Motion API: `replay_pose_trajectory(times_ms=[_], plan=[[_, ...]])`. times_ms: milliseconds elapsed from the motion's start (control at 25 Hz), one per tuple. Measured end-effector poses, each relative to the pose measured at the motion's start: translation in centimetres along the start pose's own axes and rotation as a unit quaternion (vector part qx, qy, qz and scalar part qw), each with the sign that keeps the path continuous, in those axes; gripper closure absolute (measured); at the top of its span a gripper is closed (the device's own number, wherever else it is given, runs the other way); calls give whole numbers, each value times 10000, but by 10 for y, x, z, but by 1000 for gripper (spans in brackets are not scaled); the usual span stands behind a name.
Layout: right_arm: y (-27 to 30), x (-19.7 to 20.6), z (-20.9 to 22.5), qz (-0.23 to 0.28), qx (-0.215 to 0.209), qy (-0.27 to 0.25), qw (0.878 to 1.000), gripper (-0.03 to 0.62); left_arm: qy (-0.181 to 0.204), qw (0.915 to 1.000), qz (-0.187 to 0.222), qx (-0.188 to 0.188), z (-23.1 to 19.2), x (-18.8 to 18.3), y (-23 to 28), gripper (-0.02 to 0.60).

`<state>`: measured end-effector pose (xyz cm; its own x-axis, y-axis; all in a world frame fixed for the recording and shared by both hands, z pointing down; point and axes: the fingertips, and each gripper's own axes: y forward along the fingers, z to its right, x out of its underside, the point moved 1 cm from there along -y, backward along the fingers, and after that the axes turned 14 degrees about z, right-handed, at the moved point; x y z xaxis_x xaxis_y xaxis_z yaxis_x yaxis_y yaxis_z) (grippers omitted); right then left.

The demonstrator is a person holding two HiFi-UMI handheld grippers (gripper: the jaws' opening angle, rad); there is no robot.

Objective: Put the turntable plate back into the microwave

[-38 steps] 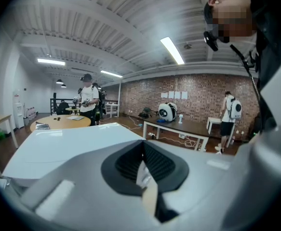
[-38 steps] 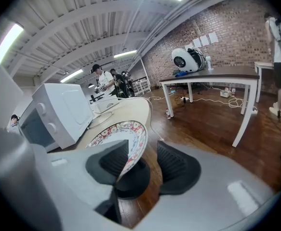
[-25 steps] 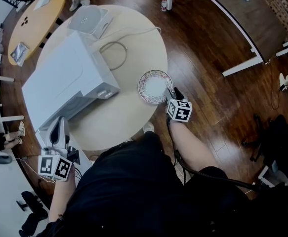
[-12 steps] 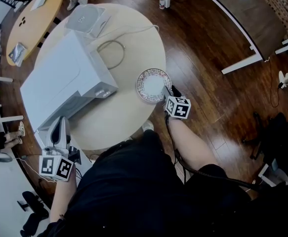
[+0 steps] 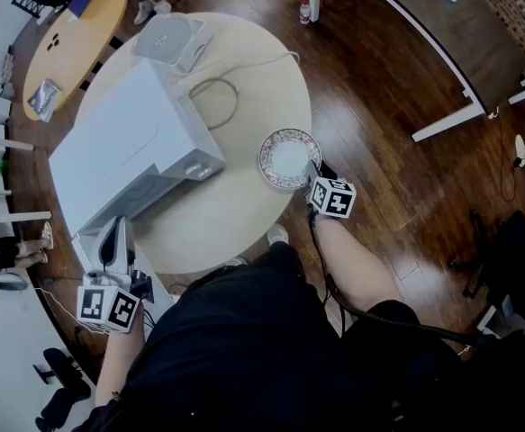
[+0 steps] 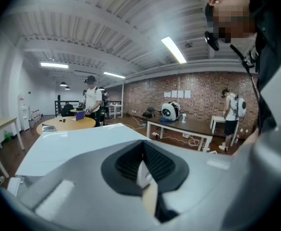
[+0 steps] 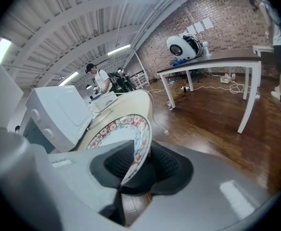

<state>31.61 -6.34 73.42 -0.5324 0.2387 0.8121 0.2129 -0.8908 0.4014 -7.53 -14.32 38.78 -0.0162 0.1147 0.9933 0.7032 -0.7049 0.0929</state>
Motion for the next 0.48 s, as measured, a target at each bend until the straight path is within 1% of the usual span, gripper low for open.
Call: replay_pose_trajectory(times_ms=[120, 400, 480], plan=[[-4, 2, 1, -63, 76, 68, 9999, 490, -104, 9999, 42, -45, -4, -3, -1, 578], [-14, 5, -2, -155, 190, 195, 9995, 505, -243, 9997, 48, 24, -8, 4, -10, 578], [-15, 4, -8, -168, 132, 135, 9997, 510, -303, 9995, 83, 24, -10, 4, -10, 578]])
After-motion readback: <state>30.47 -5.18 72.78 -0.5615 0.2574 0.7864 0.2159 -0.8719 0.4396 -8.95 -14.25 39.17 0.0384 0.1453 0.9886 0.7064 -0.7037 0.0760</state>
